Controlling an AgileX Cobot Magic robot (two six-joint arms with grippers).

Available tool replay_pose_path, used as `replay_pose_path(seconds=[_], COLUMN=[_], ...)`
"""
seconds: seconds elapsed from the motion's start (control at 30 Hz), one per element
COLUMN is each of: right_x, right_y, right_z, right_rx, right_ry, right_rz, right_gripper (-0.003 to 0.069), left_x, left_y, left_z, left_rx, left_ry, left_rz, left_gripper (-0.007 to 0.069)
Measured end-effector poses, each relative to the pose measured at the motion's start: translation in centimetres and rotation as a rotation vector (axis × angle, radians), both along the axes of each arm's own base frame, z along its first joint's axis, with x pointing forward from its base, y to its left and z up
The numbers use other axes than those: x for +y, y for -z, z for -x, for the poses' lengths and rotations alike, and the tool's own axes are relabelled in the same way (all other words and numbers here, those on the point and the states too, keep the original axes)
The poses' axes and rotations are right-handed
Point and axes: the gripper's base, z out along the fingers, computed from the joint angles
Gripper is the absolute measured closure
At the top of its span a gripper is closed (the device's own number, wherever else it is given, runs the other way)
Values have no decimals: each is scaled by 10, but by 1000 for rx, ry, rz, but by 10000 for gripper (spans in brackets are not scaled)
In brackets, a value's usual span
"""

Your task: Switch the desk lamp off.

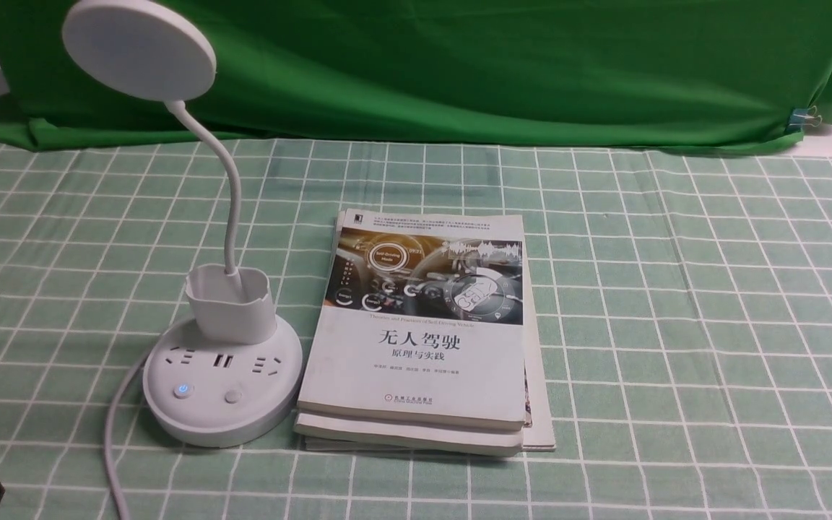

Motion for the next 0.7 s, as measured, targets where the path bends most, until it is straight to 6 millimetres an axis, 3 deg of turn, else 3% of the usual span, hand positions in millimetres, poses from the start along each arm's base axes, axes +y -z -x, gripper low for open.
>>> replay_pose_path(seconds=[0.7], right_x=[0], right_y=[0], right_z=[0], right_rx=[0], right_ry=[0], right_rz=[0], right_gripper=[417], left_x=[0], left_y=[0], left_z=[0], left_rx=[1], left_ry=[3], left_rz=[-12], left_gripper=[624])
